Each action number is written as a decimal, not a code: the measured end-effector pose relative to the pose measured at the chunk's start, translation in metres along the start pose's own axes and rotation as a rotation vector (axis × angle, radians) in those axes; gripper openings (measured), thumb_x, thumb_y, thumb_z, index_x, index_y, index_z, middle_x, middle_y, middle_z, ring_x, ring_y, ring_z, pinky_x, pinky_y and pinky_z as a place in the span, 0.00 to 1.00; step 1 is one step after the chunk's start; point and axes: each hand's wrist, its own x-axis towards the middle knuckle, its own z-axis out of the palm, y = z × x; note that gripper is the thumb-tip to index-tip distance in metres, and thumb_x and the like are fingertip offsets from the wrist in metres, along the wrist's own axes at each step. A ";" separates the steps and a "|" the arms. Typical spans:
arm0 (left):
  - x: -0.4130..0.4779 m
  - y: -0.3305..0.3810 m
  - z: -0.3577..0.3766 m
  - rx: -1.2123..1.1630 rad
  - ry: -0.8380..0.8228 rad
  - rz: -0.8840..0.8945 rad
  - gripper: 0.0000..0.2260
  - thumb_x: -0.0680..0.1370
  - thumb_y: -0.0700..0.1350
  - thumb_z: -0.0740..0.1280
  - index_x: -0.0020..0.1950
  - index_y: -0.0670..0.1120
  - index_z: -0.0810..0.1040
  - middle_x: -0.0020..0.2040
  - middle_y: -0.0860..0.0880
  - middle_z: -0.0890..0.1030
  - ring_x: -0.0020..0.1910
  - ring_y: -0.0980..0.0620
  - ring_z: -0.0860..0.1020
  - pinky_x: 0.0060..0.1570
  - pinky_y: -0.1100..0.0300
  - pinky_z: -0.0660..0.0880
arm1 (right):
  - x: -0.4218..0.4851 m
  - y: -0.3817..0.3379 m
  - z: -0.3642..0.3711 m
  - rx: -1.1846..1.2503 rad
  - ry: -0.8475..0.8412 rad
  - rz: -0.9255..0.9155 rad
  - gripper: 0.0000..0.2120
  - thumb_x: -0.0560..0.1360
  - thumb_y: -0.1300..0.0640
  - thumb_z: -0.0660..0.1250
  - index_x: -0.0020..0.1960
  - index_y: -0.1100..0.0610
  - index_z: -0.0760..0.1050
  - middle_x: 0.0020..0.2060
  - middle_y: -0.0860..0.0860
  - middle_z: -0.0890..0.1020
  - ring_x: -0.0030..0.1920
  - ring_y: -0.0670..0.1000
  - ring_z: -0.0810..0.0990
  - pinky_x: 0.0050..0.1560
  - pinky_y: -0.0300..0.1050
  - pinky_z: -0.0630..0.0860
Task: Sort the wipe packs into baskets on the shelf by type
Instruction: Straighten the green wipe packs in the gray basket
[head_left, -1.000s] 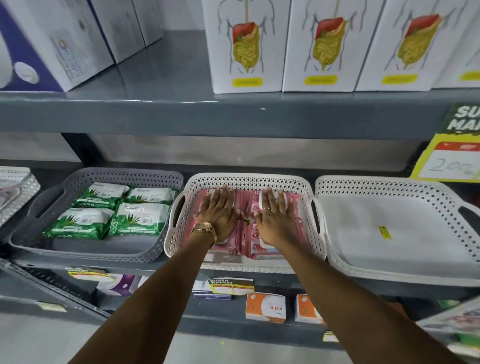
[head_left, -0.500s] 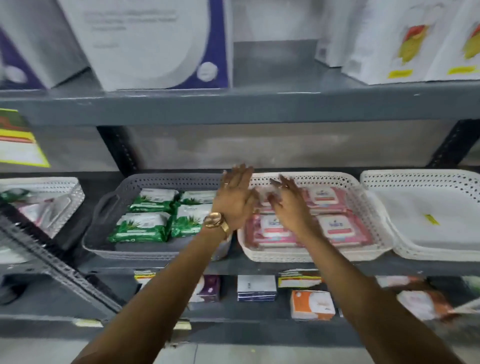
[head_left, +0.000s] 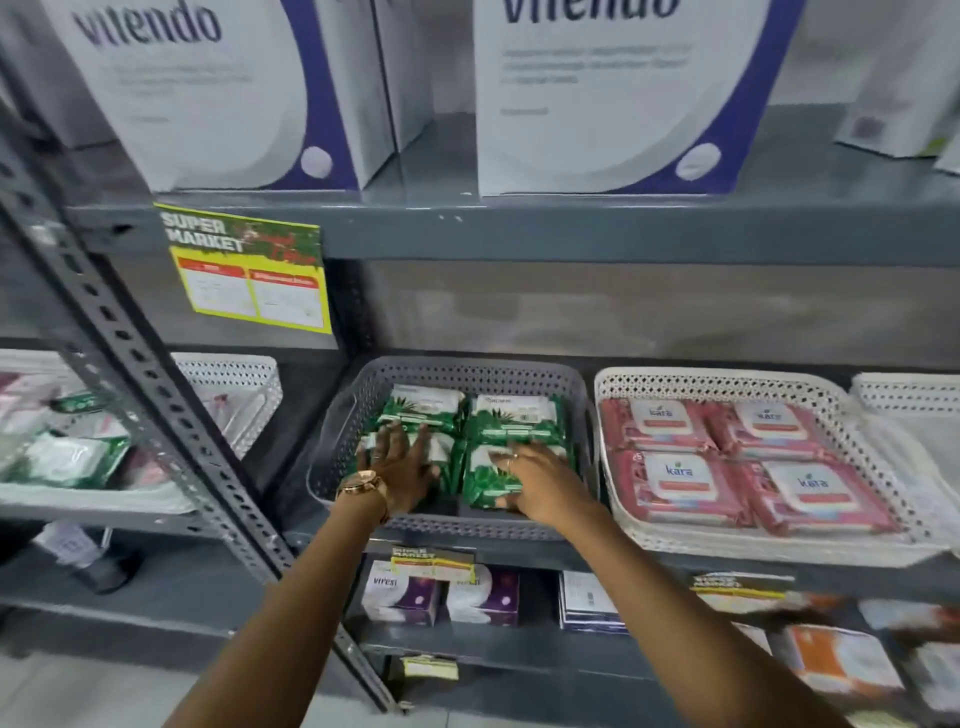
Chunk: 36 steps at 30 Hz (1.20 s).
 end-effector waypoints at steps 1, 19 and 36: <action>0.000 0.000 0.000 0.000 0.005 0.005 0.30 0.81 0.58 0.51 0.76 0.52 0.37 0.77 0.42 0.37 0.75 0.41 0.38 0.73 0.40 0.40 | -0.002 -0.001 0.001 0.036 -0.008 0.014 0.31 0.76 0.58 0.67 0.75 0.50 0.60 0.78 0.52 0.56 0.78 0.59 0.52 0.75 0.65 0.53; 0.058 -0.003 -0.003 0.012 0.284 0.134 0.32 0.75 0.61 0.36 0.77 0.49 0.40 0.78 0.48 0.41 0.76 0.49 0.40 0.73 0.46 0.36 | 0.071 -0.001 0.013 -0.059 0.173 0.134 0.32 0.79 0.38 0.41 0.78 0.52 0.42 0.79 0.51 0.43 0.78 0.56 0.36 0.76 0.59 0.33; 0.063 -0.003 0.002 0.065 0.265 0.092 0.29 0.78 0.58 0.40 0.77 0.50 0.39 0.78 0.49 0.40 0.76 0.49 0.40 0.73 0.44 0.35 | 0.078 0.001 0.019 -0.113 0.188 0.151 0.30 0.80 0.40 0.41 0.77 0.51 0.41 0.79 0.50 0.43 0.78 0.55 0.36 0.76 0.61 0.37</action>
